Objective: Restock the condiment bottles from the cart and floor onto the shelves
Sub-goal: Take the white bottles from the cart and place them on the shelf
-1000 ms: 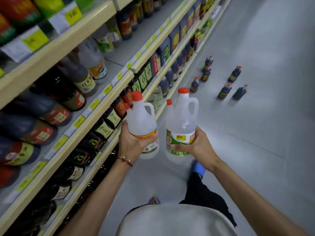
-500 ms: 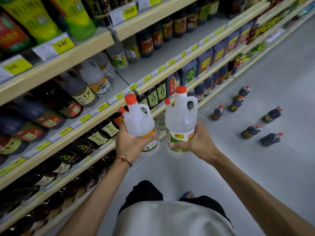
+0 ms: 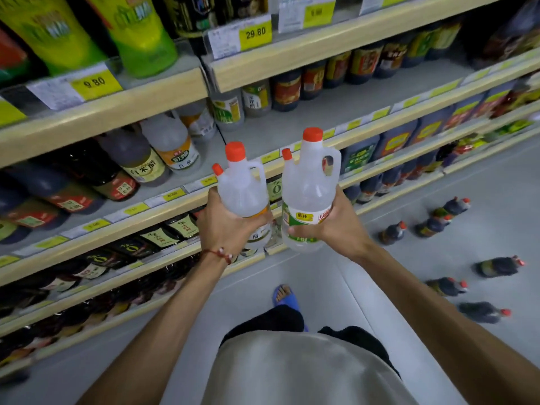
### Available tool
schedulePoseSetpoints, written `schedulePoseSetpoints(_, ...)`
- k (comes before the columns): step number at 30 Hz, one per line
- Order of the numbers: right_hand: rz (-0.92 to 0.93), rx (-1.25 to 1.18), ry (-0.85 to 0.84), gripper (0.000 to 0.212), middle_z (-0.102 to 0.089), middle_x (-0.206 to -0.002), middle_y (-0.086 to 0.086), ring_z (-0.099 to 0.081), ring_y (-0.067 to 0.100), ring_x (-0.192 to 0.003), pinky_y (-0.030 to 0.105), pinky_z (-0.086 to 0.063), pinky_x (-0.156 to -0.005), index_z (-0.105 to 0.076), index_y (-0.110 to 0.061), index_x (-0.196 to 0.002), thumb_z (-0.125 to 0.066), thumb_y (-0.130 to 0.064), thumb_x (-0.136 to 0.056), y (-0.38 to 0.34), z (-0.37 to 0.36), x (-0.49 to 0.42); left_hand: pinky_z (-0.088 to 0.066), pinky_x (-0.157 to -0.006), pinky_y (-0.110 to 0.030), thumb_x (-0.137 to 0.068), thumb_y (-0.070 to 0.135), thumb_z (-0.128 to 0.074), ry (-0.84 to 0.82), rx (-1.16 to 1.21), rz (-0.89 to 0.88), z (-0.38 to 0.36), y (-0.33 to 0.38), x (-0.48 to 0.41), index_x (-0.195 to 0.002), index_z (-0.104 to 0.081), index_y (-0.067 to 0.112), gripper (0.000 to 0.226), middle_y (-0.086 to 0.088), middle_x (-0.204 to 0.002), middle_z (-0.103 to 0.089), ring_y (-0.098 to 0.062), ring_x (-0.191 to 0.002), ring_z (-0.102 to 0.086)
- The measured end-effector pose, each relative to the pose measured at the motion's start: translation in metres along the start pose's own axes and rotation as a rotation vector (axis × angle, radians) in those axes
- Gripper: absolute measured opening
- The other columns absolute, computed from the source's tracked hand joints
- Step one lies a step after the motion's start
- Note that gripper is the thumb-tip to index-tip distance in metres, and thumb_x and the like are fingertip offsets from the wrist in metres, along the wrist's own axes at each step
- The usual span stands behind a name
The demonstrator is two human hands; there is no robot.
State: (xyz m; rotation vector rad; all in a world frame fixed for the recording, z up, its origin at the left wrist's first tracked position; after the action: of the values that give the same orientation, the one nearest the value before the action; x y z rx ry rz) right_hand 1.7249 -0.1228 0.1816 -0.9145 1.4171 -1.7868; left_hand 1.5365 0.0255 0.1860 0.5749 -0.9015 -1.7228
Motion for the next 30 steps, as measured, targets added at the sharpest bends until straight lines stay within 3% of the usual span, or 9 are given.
schedulePoseSetpoints(2, 0.008, 0.011, -0.019, 0.09, -0.074, -0.12, -0.005, -0.071, 0.009, -0.109, 0.023, -0.06, -0.087, -0.056, -0.017, -0.136, -0.098, 0.003, -0.059, 0.0, 0.003, -0.021, -0.05, -0.071, -0.029, -0.049, 0.05, -0.097, 0.026, 0.019, 0.009, -0.005, 0.006, -0.015, -0.116, -0.054, 0.023, 0.083, 0.01, -0.104, -0.063, -0.02, -0.094, -0.063)
schedulePoseSetpoints(7, 0.005, 0.038, -0.091, 0.095, -0.072, -0.126, 0.005, -0.071, 0.021, -0.115, 0.045, -0.061, -0.095, -0.053, -0.01, -0.138, -0.102, -0.008, -0.057, -0.002, 0.004, -0.071, -0.056, -0.079, -0.034, -0.049, 0.05, -0.095, 0.1, 0.074, 0.063, -0.012, 0.012, -0.042, -0.116, -0.053, 0.026, 0.082, 0.011, -0.108, -0.065, -0.019, -0.1, -0.065)
schedulePoseSetpoints(13, 0.059, 0.076, -0.185, 0.093, -0.072, -0.125, 0.006, -0.07, 0.021, -0.117, 0.044, -0.061, -0.095, -0.054, -0.005, -0.136, -0.103, -0.01, -0.056, -0.007, 0.007, -0.114, -0.06, -0.082, -0.044, -0.047, 0.053, -0.096, 0.252, 0.133, 0.079, -0.011, 0.012, -0.054, -0.124, -0.052, 0.028, 0.092, 0.012, -0.115, -0.067, -0.019, -0.105, -0.066)
schedulePoseSetpoints(18, 0.118, 0.092, -0.239, 0.09, -0.071, -0.125, -0.002, -0.069, 0.012, -0.115, 0.03, -0.061, -0.091, -0.053, -0.014, -0.135, -0.1, -0.005, -0.059, -0.015, 0.008, -0.135, -0.056, -0.08, -0.03, -0.052, 0.047, -0.099, 0.41, 0.169, 0.035, -0.007, 0.017, -0.058, -0.129, -0.052, 0.023, 0.093, 0.011, -0.113, -0.064, -0.016, -0.105, -0.064)
schedulePoseSetpoints(23, 0.172, 0.148, -0.311, 0.082, -0.074, -0.123, 0.002, -0.071, 0.022, -0.115, 0.05, -0.06, -0.095, -0.059, -0.01, -0.132, -0.101, -0.013, -0.061, -0.018, 0.002, -0.16, -0.057, -0.083, -0.036, -0.054, 0.05, -0.094, 0.496, 0.141, -0.063, -0.001, 0.023, -0.079, -0.13, -0.048, 0.024, 0.093, 0.009, -0.116, -0.063, -0.02, -0.108, -0.064)
schedulePoseSetpoints(30, 0.248, 0.144, -0.29, 0.093, -0.071, -0.128, -0.002, -0.068, 0.017, -0.119, 0.048, -0.059, -0.099, -0.055, -0.012, -0.138, -0.102, -0.021, -0.058, -0.013, -0.007, -0.181, -0.051, -0.076, -0.034, -0.055, 0.04, -0.09, 0.533, 0.095, -0.172, -0.005, 0.022, -0.119, -0.127, -0.05, 0.018, 0.085, -0.003, -0.115, -0.065, -0.028, -0.104, -0.063)
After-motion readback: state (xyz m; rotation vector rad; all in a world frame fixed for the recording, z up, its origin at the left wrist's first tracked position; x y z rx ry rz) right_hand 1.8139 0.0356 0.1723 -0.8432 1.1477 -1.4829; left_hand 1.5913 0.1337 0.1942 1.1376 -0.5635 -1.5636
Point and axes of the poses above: each hand's wrist, its own x-axis away from the middle knuckle, its own z-axis out of the back of the hand, y = z × x, the point moved 8 cm from there along -x, towards the middle knuckle
